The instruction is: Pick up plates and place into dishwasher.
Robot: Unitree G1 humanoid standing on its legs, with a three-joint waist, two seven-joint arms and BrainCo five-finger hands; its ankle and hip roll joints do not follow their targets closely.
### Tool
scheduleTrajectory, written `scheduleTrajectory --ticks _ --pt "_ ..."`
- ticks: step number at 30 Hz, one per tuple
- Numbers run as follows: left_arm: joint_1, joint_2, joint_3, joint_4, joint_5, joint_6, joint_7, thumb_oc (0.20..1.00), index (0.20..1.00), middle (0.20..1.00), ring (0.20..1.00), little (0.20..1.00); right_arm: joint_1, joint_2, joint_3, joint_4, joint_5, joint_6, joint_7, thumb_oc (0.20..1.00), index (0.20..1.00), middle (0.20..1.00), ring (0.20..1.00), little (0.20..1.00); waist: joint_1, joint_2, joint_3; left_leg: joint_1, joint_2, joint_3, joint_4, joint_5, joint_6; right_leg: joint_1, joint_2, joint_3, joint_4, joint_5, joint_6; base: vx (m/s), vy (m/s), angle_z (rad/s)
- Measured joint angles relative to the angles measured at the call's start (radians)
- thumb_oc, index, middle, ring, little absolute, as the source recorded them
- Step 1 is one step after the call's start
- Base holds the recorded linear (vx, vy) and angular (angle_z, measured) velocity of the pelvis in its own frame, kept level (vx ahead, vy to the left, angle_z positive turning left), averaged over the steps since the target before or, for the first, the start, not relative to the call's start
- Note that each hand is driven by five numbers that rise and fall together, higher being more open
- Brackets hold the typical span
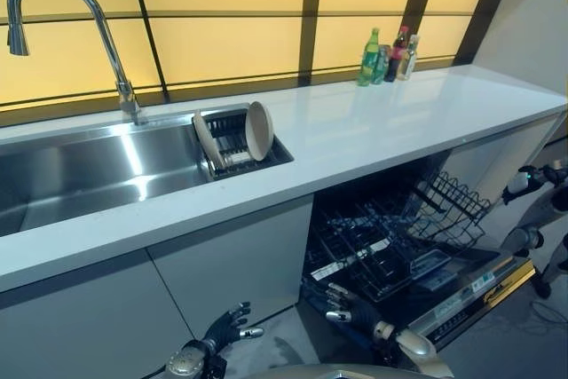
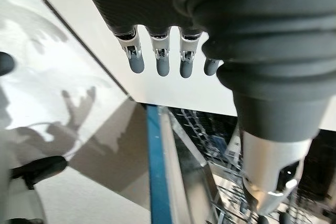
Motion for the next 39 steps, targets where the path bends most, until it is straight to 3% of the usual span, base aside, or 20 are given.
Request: scheduleTrajectory --ticks 5,9,13,16,18,21,24,29,31,34,38,39 --pt "0.004 0.011 -0.008 -0.165 -0.09 0.0 -0.068 1.0 1.0 1.0 1.0 1.0 0.04 -0.006 -0.002 -0.16 0.076 0.012 -0.037 1.0 1.0 1.0 1.0 1.0 -0.003 0.003 0.002 0.001 -0.001 0.001 0.0 0.001 0.0 0.0 -0.001 0.002 0.0 0.0 0.0 -0.01 0.02 -0.01" --pt "0.017 0.05 -0.008 -0.335 -0.24 0.037 -0.285 1.0 1.0 1.0 1.0 1.0 0.053 -0.02 -0.014 -0.238 0.096 0.011 -0.062 1.0 1.0 1.0 1.0 1.0 -0.009 0.01 0.012 0.001 -0.003 0.003 0.0 0.001 0.0 -0.002 -0.004 0.004 0.0 0.001 0.002 -0.02 0.048 -0.01" --pt "0.026 0.067 -0.001 -0.459 -0.454 0.145 -0.539 1.0 1.0 1.0 1.0 1.0 0.051 -0.022 -0.046 -0.303 0.148 0.01 -0.064 1.0 1.0 1.0 1.0 1.0 -0.026 0.02 0.028 0.001 -0.005 0.005 0.0 0.002 0.002 -0.002 -0.006 0.006 0.0 0.006 0.009 0.0 0.0 0.0" --pt "0.024 0.027 0.027 -0.586 -0.594 0.257 -0.709 1.0 1.0 1.0 1.0 1.0 0.05 -0.018 -0.072 -0.306 0.179 0.006 -0.071 1.0 1.0 1.0 1.0 1.0 -0.026 0.029 0.036 0.004 -0.004 0.005 0.0 0.002 0.002 0.0 -0.006 0.007 0.0 0.006 0.009 0.0 0.0 0.0" --pt "0.021 -0.007 0.041 -0.708 -0.687 0.306 -0.788 1.0 1.0 1.0 1.0 1.0 0.05 -0.019 -0.075 -0.309 0.193 0.003 -0.084 1.0 1.0 1.0 1.0 1.0 -0.025 0.033 0.04 0.002 -0.005 0.005 0.0 0.003 0.003 -0.001 -0.004 0.007 0.0 0.006 0.009 0.0 0.0 0.0" --pt "-0.001 -0.029 0.041 -0.858 -0.77 0.312 -0.804 1.0 1.0 1.0 1.0 1.0 0.05 -0.016 -0.074 -0.337 0.194 0.003 -0.092 1.0 1.0 1.0 1.0 1.0 -0.026 0.032 0.042 0.003 -0.002 0.005 0.0 0.003 0.002 -0.001 -0.002 0.007 0.0 0.006 0.009 0.01 -0.01 0.0" --pt "-0.06 -0.021 0.078 -1.012 -0.819 0.271 -0.713 1.0 1.0 1.0 1.0 1.0 0.051 -0.014 -0.074 -0.375 0.194 0.002 -0.105 1.0 1.0 1.0 1.0 1.0 -0.025 0.03 0.043 0.003 -0.002 0.004 0.0 0.002 0.001 0.001 -0.001 0.008 0.0 0.006 0.01 0.0 0.0 0.0" --pt "-0.177 0.08 0.195 -1.164 -0.772 0.095 -0.406 1.0 1.0 1.0 1.0 1.0 0.06 -0.016 -0.075 -0.388 0.192 0.005 -0.127 1.0 1.0 1.0 1.0 1.0 -0.026 0.029 0.044 0.003 -0.002 0.002 0.0 0.002 0.002 0.002 -0.002 0.008 0.0 0.006 0.01 0.01 0.006 0.0" --pt "-0.217 0.192 0.247 -1.166 -0.609 -0.003 -0.214 1.0 1.0 1.0 1.0 1.0 0.075 -0.017 -0.075 -0.401 0.191 0.006 -0.133 1.0 1.0 1.0 1.0 1.0 -0.026 0.03 0.045 0.003 -0.002 0.002 0.0 0.002 0.002 0.002 -0.001 0.007 0.0 0.006 0.01 0.04 0.035 0.02" --pt "-0.276 0.288 0.309 -1.156 -0.452 -0.086 0.012 1.0 1.0 1.0 1.0 1.0 0.083 -0.024 -0.075 -0.413 0.192 0.007 -0.143 1.0 1.0 1.0 1.0 1.0 -0.024 0.033 0.047 0.003 -0.007 0.001 0.0 0.003 0.002 0.004 -0.006 0.006 0.0 0.006 0.01 0.07 0.059 0.02" --pt "-0.375 0.472 0.32 -1.075 -0.217 -0.103 0.298 1.0 1.0 1.0 1.0 1.0 0.082 -0.027 -0.075 -0.414 0.193 0.009 -0.157 1.0 1.0 1.0 1.0 1.0 -0.027 0.043 0.047 0.004 -0.011 0.002 0.0 0.002 0.002 0.006 -0.011 0.005 0.0 0.006 0.013 0.08 0.079 0.01" --pt "-0.396 0.515 0.319 -1.041 -0.089 -0.102 0.39 1.0 1.0 1.0 1.0 1.0 0.082 -0.03 -0.074 -0.414 0.194 0.013 -0.159 1.0 1.0 1.0 1.0 1.0 -0.028 0.048 0.047 0.004 -0.012 0.003 0.0 0.002 0.002 0.006 -0.013 0.005 0.0 0.007 0.013 0.09 0.096 0.0"
